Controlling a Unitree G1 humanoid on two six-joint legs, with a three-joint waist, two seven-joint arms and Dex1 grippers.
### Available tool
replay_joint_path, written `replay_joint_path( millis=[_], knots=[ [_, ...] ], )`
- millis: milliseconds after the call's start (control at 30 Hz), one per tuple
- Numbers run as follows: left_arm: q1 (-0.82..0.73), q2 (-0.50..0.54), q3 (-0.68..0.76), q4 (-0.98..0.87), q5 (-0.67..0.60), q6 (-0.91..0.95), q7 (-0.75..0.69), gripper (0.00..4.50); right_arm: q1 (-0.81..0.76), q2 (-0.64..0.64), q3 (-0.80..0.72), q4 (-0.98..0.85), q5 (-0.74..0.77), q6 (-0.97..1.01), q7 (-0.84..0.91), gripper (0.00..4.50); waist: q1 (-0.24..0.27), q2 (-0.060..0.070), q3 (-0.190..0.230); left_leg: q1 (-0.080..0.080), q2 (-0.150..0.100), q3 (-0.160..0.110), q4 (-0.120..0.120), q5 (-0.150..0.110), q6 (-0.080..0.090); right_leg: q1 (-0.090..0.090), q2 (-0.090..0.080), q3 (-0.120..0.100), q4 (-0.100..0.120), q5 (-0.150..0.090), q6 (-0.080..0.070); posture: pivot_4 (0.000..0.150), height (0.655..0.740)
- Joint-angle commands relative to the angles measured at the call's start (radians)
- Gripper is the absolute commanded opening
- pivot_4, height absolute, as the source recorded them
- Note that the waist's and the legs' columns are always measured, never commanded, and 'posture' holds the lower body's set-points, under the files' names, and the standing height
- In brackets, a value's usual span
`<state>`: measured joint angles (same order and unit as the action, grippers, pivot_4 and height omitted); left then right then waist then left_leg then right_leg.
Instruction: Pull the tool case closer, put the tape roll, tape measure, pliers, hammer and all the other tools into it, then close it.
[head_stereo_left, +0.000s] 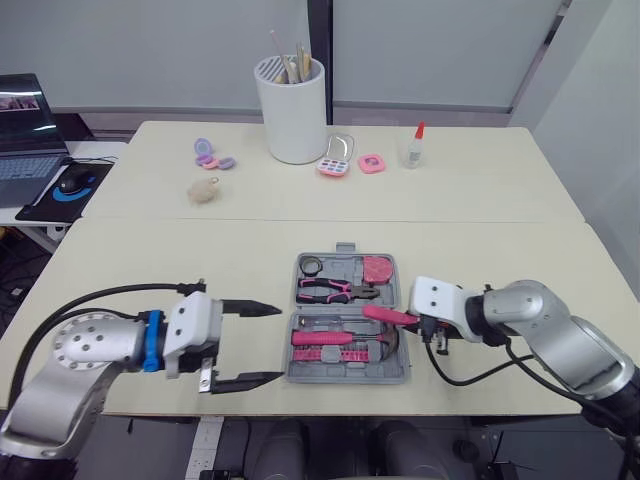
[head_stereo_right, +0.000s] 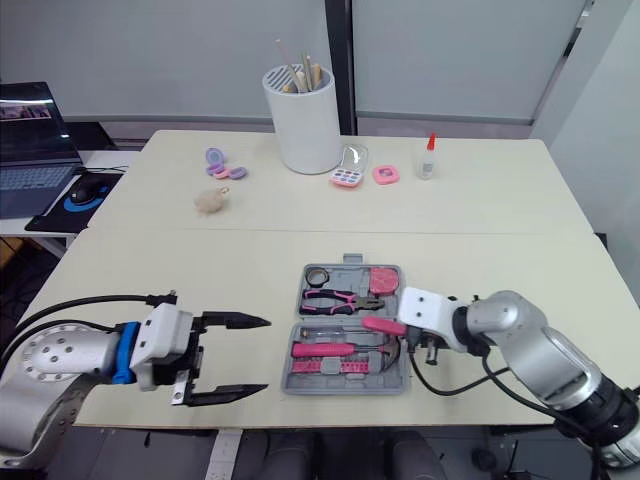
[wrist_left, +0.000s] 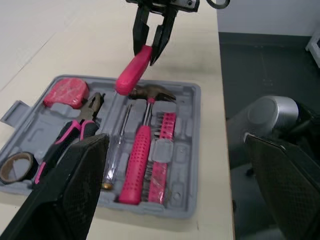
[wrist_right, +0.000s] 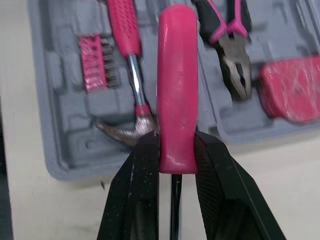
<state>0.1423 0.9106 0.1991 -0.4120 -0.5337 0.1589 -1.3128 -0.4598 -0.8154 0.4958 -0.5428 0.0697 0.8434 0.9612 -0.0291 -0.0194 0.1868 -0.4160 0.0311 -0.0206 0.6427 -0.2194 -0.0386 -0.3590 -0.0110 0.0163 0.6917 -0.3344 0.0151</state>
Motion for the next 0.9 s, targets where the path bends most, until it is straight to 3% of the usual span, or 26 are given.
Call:
replay_joint_path(
  millis=[33, 400, 900],
  knots=[
    [0.051, 0.036, 0.077, -0.052, -0.049, 0.001, -0.043, 4.5, -0.041, 0.018, 0.073, -0.05, -0.011, 0.022, 0.026, 0.69, 0.0, 0.0, 0.0, 0.0, 0.0, 0.0, 0.0, 0.0, 0.0, 0.0, 0.0, 0.0, 0.0, 0.0, 0.0, 0.15, 0.74],
    [0.128, 0.101, 0.144, -0.07, -0.048, -0.018, -0.136, 4.5, -0.13, 0.118, 0.284, -0.029, -0.106, 0.027, 0.011, 0.69, 0.001, 0.0, 0.0, 0.0, -0.001, 0.0, 0.0, 0.0, 0.0, -0.001, -0.001, -0.001, 0.001, 0.0, 0.0, 0.15, 0.74],
    [0.139, 0.112, 0.151, -0.074, -0.054, 0.014, -0.135, 4.5, -0.144, 0.28, 0.422, 0.097, -0.207, 0.03, -0.054, 0.69, -0.001, 0.0, 0.0, 0.0, -0.001, 0.001, 0.0, 0.0, 0.0, -0.003, -0.001, 0.0, 0.004, 0.0, 0.0, 0.15, 0.74]
  ],
)
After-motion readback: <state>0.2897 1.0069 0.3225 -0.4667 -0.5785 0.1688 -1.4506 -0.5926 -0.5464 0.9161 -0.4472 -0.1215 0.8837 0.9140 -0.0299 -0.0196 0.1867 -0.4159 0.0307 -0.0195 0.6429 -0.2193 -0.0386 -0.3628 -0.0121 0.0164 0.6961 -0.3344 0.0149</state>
